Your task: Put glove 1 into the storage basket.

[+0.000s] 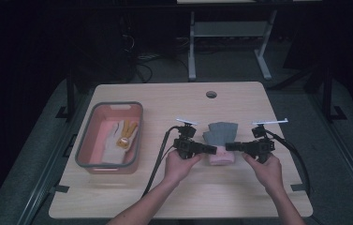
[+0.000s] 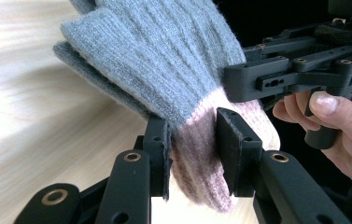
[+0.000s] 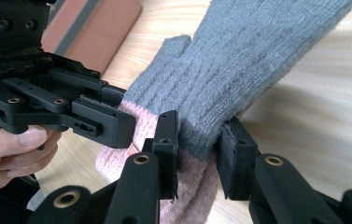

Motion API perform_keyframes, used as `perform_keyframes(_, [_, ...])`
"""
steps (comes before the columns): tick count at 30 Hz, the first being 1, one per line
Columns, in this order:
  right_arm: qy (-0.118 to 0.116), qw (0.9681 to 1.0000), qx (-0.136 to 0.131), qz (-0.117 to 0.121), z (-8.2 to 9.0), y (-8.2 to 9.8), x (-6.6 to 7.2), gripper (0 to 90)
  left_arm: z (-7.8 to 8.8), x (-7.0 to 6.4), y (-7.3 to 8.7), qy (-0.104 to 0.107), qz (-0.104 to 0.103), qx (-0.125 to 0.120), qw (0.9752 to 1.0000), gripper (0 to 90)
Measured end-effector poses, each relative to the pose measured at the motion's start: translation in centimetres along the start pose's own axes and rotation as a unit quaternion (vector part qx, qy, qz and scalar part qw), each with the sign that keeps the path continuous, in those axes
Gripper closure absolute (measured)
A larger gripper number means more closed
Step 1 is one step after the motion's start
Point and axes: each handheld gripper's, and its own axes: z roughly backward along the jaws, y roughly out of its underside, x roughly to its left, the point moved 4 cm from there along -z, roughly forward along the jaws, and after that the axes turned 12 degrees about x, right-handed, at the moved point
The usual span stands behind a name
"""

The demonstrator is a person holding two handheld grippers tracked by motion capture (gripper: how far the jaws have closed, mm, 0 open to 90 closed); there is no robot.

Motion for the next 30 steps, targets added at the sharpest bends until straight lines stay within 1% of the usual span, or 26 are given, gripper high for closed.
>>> perform_keyframes(4, [0.000,0.9999,0.001,0.011,-0.3,-0.8,1.1,70.9,1.4,0.1,0.1,-0.003,0.001,-0.006,1.0000,66.0])
perform_keyframes(11, [-0.009,0.9998,-0.001,0.018,-0.9,-2.3,2.9,70.9,3.7,0.4,0.1,-0.013,-0.002,-0.017,0.9998,66.0])
perform_keyframes(13, [-0.011,0.9997,-0.001,0.020,-1.1,-2.7,3.3,70.9,4.3,0.5,0.1,-0.015,-0.004,-0.021,0.9997,66.0])
perform_keyframes(15, [-0.012,0.9996,0.000,0.027,-1.2,-3.1,3.8,70.8,4.9,0.6,0.2,-0.017,-0.006,-0.023,0.9996,66.0])
perform_keyframes(16, [-0.013,0.9996,0.001,0.026,-1.3,-3.3,4.1,70.9,5.2,0.6,0.2,-0.019,-0.007,-0.027,0.9994,66.0])
perform_keyframes(18, [-0.012,0.9994,0.000,0.032,-1.5,-3.7,4.5,70.8,5.7,0.8,0.4,-0.020,-0.006,-0.029,0.9994,66.0])
perform_keyframes(20, [-0.014,0.9993,0.004,0.034,-1.7,-4.1,5.0,70.8,6.2,1.0,0.4,-0.020,-0.004,-0.032,0.9993,66.0])
perform_keyframes(22, [-0.016,0.9993,0.002,0.034,-1.9,-4.3,5.3,70.8,6.8,1.2,0.5,-0.021,-0.002,-0.034,0.9992,65.9])
perform_keyframes(27, [-0.023,0.9990,0.004,0.039,-2.5,-5.0,6.3,70.8,8.0,1.5,0.7,-0.026,-0.004,-0.038,0.9989,65.9])
perform_keyframes(30, [-0.023,0.9986,0.004,0.047,-2.8,-5.5,6.8,70.8,8.7,1.6,0.8,-0.027,-0.007,-0.041,0.9988,65.8])
